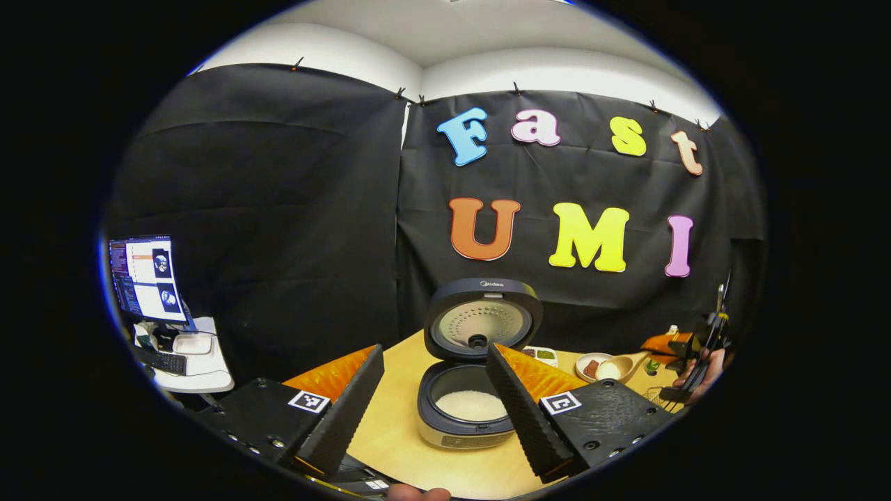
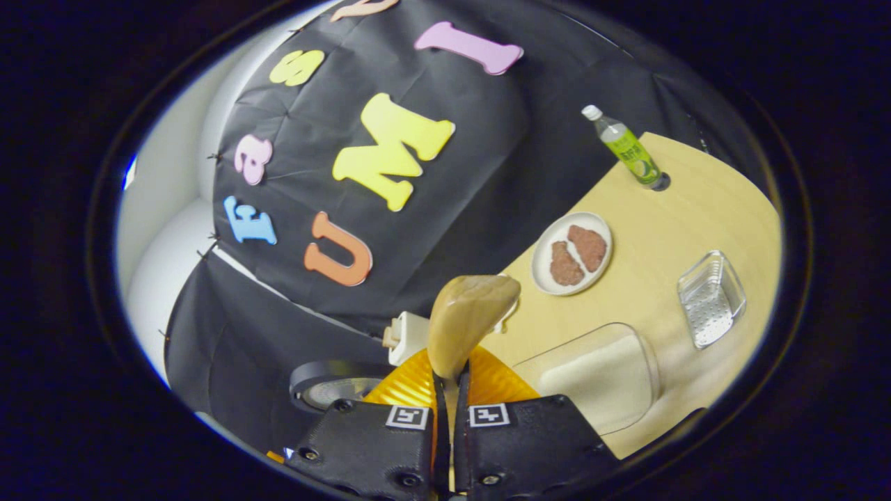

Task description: Close the left gripper, press the button to open the rice cooker; take a wooden spoon from the chopstick holder with the right hand, scoop a spoonful of rice and pour it into the rice cooker, then put the wooden spoon back into the chopstick holder.

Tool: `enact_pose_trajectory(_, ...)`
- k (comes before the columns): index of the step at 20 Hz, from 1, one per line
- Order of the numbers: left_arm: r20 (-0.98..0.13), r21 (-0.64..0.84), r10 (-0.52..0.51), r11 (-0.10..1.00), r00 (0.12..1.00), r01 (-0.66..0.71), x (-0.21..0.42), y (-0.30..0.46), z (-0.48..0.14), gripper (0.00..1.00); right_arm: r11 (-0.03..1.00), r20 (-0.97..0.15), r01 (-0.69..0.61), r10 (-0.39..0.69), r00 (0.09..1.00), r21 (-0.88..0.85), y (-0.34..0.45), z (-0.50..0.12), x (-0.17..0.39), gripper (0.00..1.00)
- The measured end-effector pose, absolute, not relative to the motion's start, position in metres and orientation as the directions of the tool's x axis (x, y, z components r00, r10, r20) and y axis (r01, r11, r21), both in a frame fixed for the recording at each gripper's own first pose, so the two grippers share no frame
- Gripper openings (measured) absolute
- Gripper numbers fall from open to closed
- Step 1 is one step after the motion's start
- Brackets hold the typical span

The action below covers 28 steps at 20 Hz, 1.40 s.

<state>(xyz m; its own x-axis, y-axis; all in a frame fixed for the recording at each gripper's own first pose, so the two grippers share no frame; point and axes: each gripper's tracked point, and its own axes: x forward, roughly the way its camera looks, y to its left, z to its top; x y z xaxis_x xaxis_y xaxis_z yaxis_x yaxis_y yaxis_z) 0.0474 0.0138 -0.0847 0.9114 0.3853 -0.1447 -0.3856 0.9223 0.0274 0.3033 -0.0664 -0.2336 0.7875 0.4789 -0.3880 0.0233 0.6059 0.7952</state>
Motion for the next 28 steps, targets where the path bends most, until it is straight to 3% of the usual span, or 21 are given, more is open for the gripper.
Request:
enact_pose_trajectory(6,-0.154,0.027,0.396,0.918,0.905,-0.396,0.021,0.030,-0.081,0.95,0.650,-0.347,-0.187,0.600,0.721,0.737,0.057,-0.196,0.303,0.07)
enact_pose_trajectory(12,-0.163,0.036,0.459,0.888,0.873,-0.459,-0.011,0.052,-0.083,0.95,0.727,-0.401,-0.311,0.625,0.670,0.612,0.140,-0.218,0.297,0.08)
enact_pose_trajectory(21,-0.157,0.069,0.524,0.851,0.837,-0.520,-0.042,0.077,-0.079,0.95,0.824,-0.428,-0.490,0.566,0.705,0.282,0.183,-0.236,0.284,0.08)
enact_pose_trajectory(28,-0.162,0.072,0.512,0.859,0.844,-0.507,-0.044,0.078,-0.082,0.95,0.813,-0.424,-0.575,0.555,0.715,0.094,0.197,-0.246,0.269,0.08)
